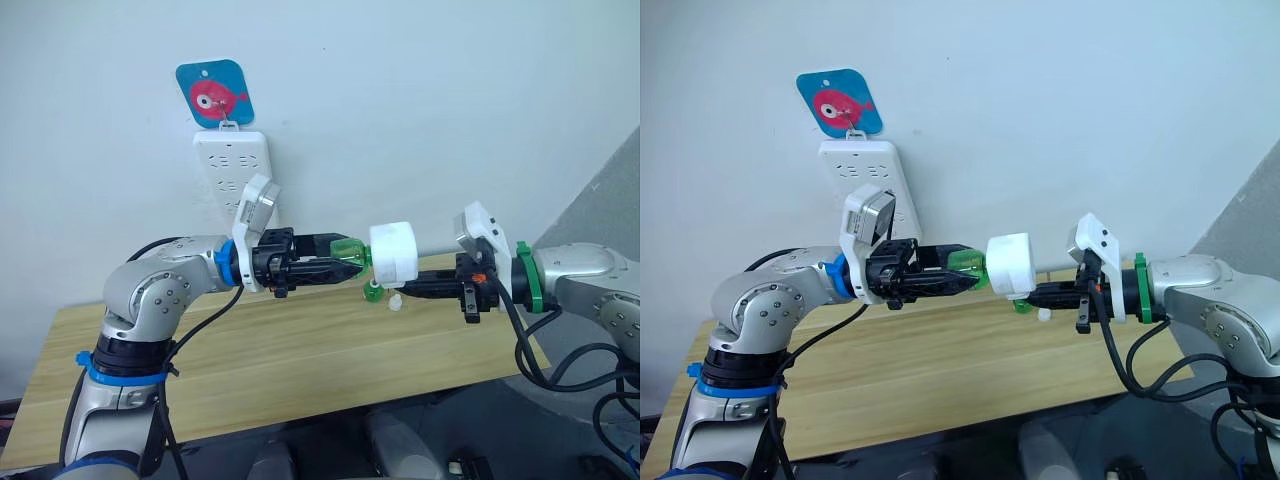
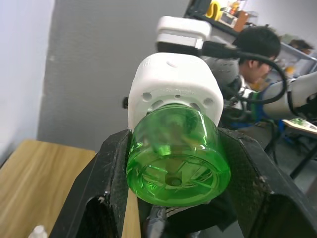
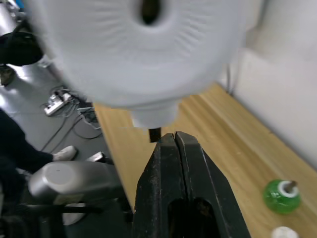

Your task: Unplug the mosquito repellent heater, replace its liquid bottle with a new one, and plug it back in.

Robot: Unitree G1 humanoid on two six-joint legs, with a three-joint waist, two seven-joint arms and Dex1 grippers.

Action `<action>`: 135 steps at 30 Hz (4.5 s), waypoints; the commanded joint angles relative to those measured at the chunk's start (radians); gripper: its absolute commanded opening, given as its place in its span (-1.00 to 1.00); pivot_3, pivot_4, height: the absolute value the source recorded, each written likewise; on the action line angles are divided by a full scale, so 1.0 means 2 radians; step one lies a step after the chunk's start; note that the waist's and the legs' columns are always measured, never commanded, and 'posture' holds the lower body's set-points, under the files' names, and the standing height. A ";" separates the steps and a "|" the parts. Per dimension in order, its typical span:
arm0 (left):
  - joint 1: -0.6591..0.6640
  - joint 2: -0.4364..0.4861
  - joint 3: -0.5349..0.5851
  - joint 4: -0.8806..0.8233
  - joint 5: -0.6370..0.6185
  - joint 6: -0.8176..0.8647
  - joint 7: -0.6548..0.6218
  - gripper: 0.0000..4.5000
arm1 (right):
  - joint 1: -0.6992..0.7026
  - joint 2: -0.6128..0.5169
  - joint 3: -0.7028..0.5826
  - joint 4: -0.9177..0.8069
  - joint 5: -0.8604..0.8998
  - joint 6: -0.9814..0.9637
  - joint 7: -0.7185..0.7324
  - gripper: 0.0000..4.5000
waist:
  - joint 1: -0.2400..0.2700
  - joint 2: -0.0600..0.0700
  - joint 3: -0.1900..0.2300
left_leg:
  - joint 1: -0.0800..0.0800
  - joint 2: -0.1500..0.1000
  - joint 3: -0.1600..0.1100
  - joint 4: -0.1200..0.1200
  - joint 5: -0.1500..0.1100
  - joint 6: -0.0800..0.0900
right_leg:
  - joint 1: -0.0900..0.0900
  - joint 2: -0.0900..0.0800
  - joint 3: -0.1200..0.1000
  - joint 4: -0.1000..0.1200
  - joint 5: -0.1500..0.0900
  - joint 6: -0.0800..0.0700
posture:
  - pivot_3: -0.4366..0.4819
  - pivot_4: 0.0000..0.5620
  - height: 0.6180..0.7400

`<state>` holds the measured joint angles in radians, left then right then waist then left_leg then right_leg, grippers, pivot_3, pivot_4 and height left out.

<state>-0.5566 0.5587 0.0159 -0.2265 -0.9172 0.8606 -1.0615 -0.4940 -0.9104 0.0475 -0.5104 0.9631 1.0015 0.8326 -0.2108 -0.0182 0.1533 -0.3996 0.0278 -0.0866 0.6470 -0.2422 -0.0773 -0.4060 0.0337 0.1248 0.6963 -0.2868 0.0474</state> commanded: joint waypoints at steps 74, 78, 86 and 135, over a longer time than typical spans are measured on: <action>-0.019 -0.013 0.022 0.010 -0.014 0.003 0.010 0.02 | -0.065 0.084 -0.069 0.023 0.169 0.140 -0.103 -1.00 | -0.005 0.000 -0.002 | 0.000 0.000 0.000 0.000 0.000 0.000 | 0.000 0.000 0.000 0.000 0.000 0.000 | -0.54 -0.74 1.00; -0.018 -0.016 0.020 0.011 -0.006 -0.007 0.014 0.02 | -0.066 0.087 -0.074 0.023 0.195 0.146 -0.121 -1.00 | -0.005 0.000 -0.002 | 0.000 0.000 0.000 0.000 0.000 0.000 | 0.000 0.000 0.000 0.000 0.000 0.000 | -0.54 -0.74 1.00; -0.009 -0.012 0.009 0.005 0.007 -0.024 0.007 0.02 | -0.071 0.090 -0.078 0.030 0.254 0.148 -0.160 -1.00 | -0.005 0.000 -0.002 | 0.000 0.000 0.000 0.000 0.000 0.000 | 0.000 0.000 0.000 0.000 0.000 0.000 | -0.54 -0.75 1.00; 0.006 0.041 0.005 0.023 -0.014 0.025 -0.066 0.02 | -0.050 -0.008 -0.106 0.083 0.260 0.122 -0.124 1.00 | -0.010 0.000 -0.002 | 0.000 0.000 0.000 0.000 0.000 0.000 | 0.000 0.000 0.000 0.000 -0.001 0.001 | -0.62 -0.70 1.00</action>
<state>-0.5327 0.6327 0.0204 -0.1495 -0.9389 0.9155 -1.1748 -0.5709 -0.9337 -0.1653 -0.3496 1.4129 1.2265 0.6355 -0.2302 -0.0178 0.1497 -0.3996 0.0279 -0.0864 0.6460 -0.2424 -0.0771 -0.4059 0.0341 0.1248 0.6960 -0.2879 0.0491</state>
